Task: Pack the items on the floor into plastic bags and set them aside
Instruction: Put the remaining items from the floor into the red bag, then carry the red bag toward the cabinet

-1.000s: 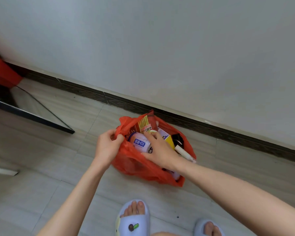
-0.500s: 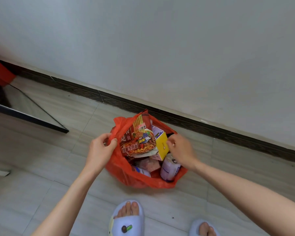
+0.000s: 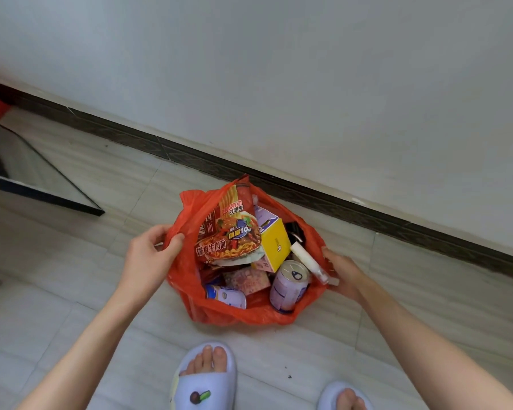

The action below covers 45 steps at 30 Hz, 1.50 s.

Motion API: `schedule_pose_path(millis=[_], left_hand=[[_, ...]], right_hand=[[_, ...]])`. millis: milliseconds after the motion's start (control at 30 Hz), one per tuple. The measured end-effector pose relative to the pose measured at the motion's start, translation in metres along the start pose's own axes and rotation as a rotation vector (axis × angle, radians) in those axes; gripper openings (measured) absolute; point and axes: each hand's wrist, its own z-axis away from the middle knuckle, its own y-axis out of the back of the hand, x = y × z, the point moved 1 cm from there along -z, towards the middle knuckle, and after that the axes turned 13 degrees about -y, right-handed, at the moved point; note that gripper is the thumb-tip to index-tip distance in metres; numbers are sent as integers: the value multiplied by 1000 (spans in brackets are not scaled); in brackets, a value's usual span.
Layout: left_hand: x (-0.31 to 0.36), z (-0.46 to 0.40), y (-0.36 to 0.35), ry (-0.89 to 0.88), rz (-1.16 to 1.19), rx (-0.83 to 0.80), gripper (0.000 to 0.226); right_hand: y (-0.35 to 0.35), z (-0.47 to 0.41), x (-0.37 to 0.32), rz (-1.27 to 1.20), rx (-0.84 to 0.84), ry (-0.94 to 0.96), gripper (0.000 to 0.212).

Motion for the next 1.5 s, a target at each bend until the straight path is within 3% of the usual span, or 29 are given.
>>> schedule_pose_path(millis=[133,233,467,667,733,833,1000,1067,1300,1500], left_hand=[[5,5,1,4,22,-22,12],[13,13,4,15,76,-40,4],[20,34,5,23,95,-40,11],[13,22,0,117,2,47,13],[23,23,-8,162,-58,-12,13],[66,27,-12,191,-80,-119,11],[142,32,22,400,4,-207,33],[170,39,43,453,-47,-228,34],[265,65,138,501,-114,-187,34],[379,117,240,392,29,74,18]], right_hand=[[10,18,-10,0,88,169,23],[16,48,-5,-96,-49,207,29],[35,107,21,-159,-286,211,33],[57,102,13,-215,-438,197,17],[59,107,11,-212,-433,164,16],[55,129,12,-176,-384,135,18],[37,190,9,132,-39,157,30],[31,227,-10,255,28,195,37],[-8,382,-32,337,-61,169,32],[-8,533,-65,286,-258,229,24]])
